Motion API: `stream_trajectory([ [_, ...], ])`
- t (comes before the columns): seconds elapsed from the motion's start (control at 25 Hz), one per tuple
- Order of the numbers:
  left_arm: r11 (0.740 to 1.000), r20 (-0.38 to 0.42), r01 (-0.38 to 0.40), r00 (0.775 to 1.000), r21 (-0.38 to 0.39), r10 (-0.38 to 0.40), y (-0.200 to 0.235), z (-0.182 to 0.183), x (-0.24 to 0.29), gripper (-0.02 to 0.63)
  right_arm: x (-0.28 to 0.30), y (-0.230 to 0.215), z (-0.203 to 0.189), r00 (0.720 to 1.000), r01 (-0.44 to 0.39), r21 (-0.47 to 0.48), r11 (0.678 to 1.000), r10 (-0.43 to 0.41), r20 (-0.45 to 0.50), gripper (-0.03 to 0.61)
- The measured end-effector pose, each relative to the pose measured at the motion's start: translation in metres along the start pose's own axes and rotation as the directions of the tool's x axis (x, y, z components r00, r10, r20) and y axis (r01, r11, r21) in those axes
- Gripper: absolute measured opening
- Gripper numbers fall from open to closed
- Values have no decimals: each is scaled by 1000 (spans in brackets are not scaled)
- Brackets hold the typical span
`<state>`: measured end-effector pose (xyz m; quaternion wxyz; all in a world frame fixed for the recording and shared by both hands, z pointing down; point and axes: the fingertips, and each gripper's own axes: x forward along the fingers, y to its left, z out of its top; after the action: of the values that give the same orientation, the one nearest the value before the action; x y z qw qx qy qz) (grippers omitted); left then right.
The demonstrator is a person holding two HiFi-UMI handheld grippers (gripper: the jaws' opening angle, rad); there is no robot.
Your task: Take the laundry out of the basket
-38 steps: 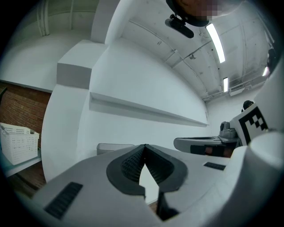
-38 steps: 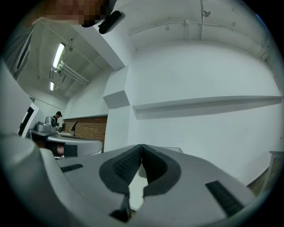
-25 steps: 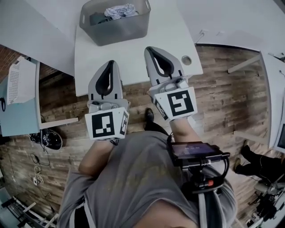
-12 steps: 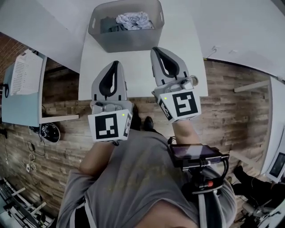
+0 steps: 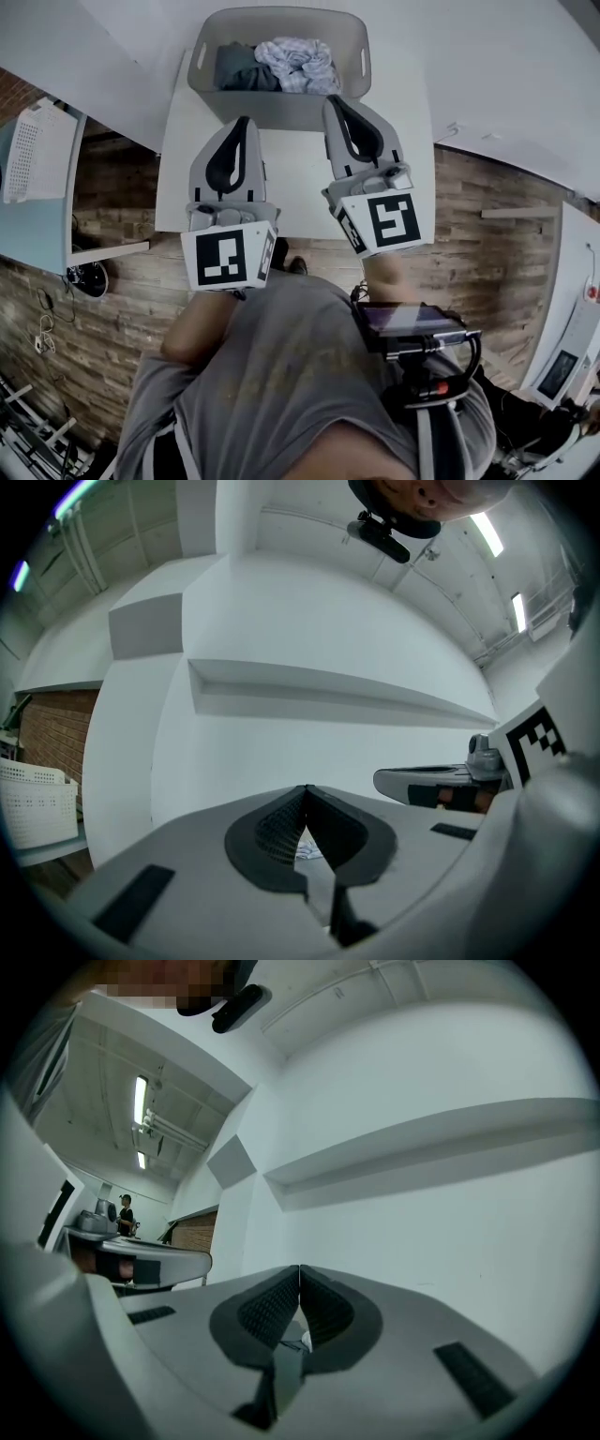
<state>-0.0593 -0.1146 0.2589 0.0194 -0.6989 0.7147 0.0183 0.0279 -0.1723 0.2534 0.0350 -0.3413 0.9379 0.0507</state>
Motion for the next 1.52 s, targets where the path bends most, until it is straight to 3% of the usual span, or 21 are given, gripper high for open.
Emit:
stream_trajectory([
  [0.44,999,26,30,999,-10,-30,42,13,92,8,91,-37,-3,999,28,-16,999,-29,-43,8],
  [0.64,999,24,36,999,-22,-36,58,15,120,8,124,-40,-6,1000,-3,-32,999,2,-30,8],
  [1.08,994,-6,50,999,-96,-51,89,-2,186,8,189,-46,-60,982,-82,-21,996,77,-170,11],
  [1.24,993,-11,47,999,-107,-49,94,-6,199,8,202,-46,-74,960,-137,38,990,142,-241,106],
  [1.4,984,-11,64,998,-168,-66,105,-14,215,8,226,-47,-91,939,-195,-36,980,176,-295,152],
  [1.52,979,-21,68,997,-194,-74,110,-19,224,8,233,-43,-118,900,-247,-45,968,213,-380,200],
])
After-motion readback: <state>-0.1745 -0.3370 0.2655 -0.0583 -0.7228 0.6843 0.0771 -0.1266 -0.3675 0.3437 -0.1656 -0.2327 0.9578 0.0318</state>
